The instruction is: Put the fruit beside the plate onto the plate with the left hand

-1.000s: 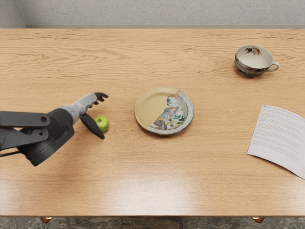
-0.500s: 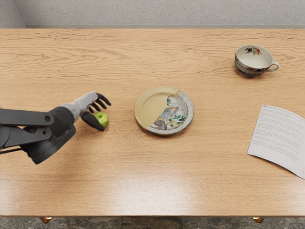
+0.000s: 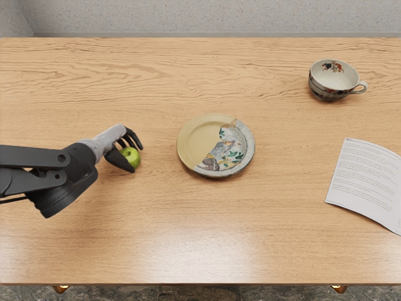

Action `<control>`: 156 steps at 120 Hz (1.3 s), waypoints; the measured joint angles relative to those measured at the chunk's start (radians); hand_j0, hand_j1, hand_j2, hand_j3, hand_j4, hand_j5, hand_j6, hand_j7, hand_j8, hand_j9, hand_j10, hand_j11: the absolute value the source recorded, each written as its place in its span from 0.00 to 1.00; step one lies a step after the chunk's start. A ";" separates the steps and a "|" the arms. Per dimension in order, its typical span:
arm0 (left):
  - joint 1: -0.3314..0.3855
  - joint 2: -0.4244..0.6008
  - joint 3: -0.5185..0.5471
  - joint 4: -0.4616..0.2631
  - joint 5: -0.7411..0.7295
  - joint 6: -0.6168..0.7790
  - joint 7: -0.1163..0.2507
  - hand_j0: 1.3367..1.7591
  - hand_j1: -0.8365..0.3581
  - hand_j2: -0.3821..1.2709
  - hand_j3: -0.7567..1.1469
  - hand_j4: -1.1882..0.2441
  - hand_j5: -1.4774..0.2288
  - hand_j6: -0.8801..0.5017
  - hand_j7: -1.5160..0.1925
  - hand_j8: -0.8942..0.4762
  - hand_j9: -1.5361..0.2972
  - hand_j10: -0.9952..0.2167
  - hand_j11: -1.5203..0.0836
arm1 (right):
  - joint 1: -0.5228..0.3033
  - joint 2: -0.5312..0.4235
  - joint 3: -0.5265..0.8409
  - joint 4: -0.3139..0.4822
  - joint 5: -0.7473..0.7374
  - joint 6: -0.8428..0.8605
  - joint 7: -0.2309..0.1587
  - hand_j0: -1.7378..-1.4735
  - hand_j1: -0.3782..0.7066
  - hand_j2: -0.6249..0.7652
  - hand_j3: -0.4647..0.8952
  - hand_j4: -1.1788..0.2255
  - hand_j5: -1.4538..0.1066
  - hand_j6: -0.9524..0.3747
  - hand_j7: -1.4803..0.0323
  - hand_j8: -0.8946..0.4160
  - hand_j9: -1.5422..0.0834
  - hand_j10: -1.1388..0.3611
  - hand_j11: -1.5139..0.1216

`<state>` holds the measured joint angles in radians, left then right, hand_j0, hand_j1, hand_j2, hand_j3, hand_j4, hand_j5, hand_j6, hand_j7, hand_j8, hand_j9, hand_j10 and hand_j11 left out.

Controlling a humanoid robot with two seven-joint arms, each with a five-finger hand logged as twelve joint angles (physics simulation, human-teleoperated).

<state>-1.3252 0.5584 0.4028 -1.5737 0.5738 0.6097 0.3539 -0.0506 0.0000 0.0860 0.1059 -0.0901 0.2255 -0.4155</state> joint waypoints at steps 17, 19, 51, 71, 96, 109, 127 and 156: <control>-0.014 -0.002 -0.002 0.000 -0.003 0.000 -0.001 0.75 0.46 0.44 0.40 0.38 0.35 0.28 0.37 0.33 0.36 0.29 0.40 | 0.000 0.000 0.000 0.000 0.000 0.000 0.000 0.30 0.03 0.45 0.34 0.84 0.93 0.72 0.98 0.68 0.95 0.76 0.93; -0.016 -0.003 -0.002 0.000 -0.003 0.000 -0.002 0.75 0.46 0.45 0.40 0.37 0.34 0.28 0.37 0.33 0.35 0.29 0.39 | 0.000 0.000 0.000 0.000 0.000 0.000 0.000 0.30 0.03 0.45 0.34 0.84 0.93 0.72 0.98 0.68 0.95 0.76 0.93; -0.081 -0.005 -0.007 -0.001 -0.004 0.000 -0.002 0.76 0.44 0.52 0.40 0.36 0.32 0.27 0.35 0.32 0.34 0.26 0.38 | 0.000 0.000 0.000 0.000 0.000 0.000 0.000 0.30 0.03 0.45 0.34 0.84 0.93 0.72 0.98 0.68 0.95 0.76 0.93; -0.138 -0.024 -0.008 -0.001 -0.004 0.001 -0.001 0.76 0.42 0.55 0.40 0.36 0.32 0.27 0.35 0.32 0.34 0.26 0.38 | 0.000 0.000 0.000 0.000 0.000 0.000 0.000 0.30 0.03 0.45 0.34 0.84 0.93 0.72 0.98 0.68 0.95 0.76 0.93; -0.190 -0.082 -0.009 0.000 -0.005 0.000 -0.001 0.76 0.41 0.58 0.40 0.36 0.32 0.26 0.35 0.31 0.34 0.25 0.38 | 0.000 0.000 0.000 0.000 0.000 0.000 0.000 0.30 0.03 0.45 0.34 0.84 0.93 0.72 0.98 0.68 0.95 0.76 0.93; -0.199 -0.114 -0.010 0.000 -0.006 0.000 -0.001 0.76 0.41 0.57 0.40 0.36 0.32 0.26 0.35 0.31 0.34 0.25 0.38 | 0.000 0.000 0.000 0.000 0.000 0.000 0.000 0.30 0.03 0.45 0.34 0.84 0.93 0.72 0.98 0.68 0.95 0.76 0.93; -0.209 -0.157 -0.017 -0.001 -0.006 0.000 -0.002 0.76 0.41 0.59 0.40 0.36 0.32 0.26 0.35 0.30 0.34 0.25 0.38 | 0.000 0.000 0.000 0.000 0.000 0.000 0.000 0.30 0.03 0.45 0.34 0.84 0.93 0.72 0.98 0.68 0.95 0.76 0.93; -0.205 -0.207 -0.031 0.000 -0.005 0.000 -0.002 0.76 0.40 0.60 0.40 0.36 0.32 0.26 0.35 0.30 0.34 0.25 0.38 | 0.000 0.000 0.000 0.000 0.000 0.000 0.000 0.30 0.03 0.45 0.34 0.84 0.93 0.72 0.98 0.68 0.95 0.76 0.93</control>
<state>-1.5300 0.3515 0.3718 -1.5741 0.5691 0.6099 0.3522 -0.0506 0.0000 0.0860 0.1058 -0.0897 0.2255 -0.4154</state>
